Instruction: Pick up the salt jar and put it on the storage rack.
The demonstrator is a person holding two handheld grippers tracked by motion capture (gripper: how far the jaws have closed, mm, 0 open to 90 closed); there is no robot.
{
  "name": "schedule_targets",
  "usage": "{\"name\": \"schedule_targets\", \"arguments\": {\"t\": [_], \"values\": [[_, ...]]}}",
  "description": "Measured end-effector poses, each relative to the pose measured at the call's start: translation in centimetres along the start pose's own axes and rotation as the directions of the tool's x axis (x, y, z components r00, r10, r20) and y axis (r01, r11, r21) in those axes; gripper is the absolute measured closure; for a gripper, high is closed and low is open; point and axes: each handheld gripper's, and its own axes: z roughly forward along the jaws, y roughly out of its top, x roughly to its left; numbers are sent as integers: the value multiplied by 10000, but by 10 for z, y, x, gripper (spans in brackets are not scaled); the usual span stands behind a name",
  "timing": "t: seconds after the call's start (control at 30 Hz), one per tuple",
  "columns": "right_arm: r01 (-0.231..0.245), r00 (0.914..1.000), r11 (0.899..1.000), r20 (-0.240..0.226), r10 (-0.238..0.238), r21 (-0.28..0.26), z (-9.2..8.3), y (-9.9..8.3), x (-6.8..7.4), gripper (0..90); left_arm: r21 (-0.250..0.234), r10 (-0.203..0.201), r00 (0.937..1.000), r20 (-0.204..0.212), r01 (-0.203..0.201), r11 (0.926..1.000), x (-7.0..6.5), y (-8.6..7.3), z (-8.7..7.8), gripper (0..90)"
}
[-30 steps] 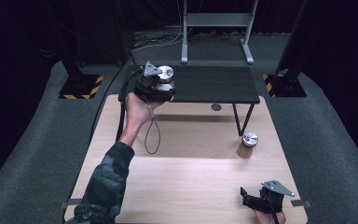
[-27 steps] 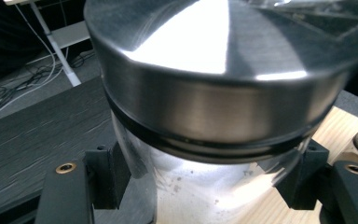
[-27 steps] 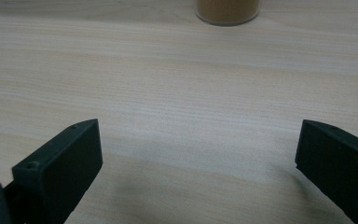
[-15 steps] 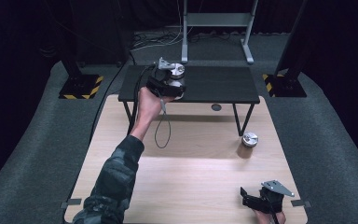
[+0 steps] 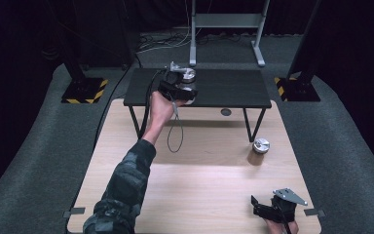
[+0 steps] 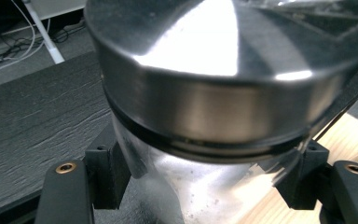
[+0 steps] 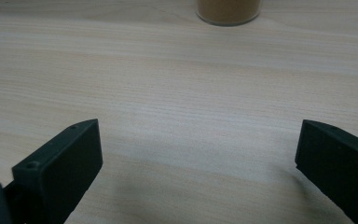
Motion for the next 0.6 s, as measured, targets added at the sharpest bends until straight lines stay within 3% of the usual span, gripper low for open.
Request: {"name": "schedule_targets", "arguments": {"t": [0.6], "values": [[5,10000,10000,7,-5,-14,0,0,0,0,-232,-214,9996,-178,210,9995,-1,-1,10,312]]}}
